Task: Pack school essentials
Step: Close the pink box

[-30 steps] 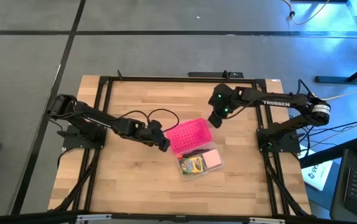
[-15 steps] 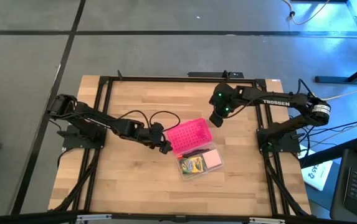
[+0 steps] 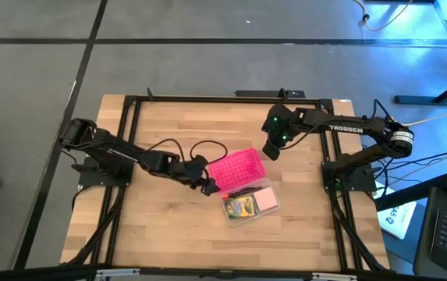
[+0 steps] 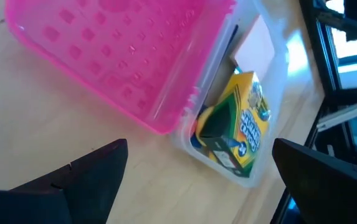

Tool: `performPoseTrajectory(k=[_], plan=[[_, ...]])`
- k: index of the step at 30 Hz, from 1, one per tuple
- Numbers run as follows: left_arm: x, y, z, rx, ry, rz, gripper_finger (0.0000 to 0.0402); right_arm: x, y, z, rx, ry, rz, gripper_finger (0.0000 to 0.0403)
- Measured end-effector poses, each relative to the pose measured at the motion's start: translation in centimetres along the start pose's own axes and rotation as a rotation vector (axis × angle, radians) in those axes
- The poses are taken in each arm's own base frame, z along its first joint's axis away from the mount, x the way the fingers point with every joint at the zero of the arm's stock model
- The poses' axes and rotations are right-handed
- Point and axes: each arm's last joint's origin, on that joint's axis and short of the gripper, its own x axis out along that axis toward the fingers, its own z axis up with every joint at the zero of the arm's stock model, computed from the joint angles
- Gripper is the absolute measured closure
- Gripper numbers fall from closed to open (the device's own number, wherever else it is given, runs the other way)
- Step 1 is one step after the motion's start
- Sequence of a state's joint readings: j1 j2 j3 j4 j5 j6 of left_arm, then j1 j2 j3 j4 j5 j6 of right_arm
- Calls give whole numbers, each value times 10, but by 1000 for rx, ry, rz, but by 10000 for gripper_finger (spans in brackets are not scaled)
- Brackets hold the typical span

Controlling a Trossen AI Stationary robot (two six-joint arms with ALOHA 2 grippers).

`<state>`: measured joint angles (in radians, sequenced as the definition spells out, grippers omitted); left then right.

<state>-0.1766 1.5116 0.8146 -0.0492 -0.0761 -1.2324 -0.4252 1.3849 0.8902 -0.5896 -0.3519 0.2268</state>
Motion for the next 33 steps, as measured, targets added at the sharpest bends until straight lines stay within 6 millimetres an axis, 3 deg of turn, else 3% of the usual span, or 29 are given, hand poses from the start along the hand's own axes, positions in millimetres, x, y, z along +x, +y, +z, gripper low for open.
performPoseTrajectory(k=[14, 22, 33], plan=[[0, 0, -2, -46, 23, 2, 17, 0, 0, 0, -1, -2, -2, 397], [0, 5, -2, -92, -10, 63, 83, 0, -2, -1, -34, 7, -26, 397], [-1, 11, 1, -122, -44, 122, 158, -8, -23, -2, 69, 31, -79, 397]])
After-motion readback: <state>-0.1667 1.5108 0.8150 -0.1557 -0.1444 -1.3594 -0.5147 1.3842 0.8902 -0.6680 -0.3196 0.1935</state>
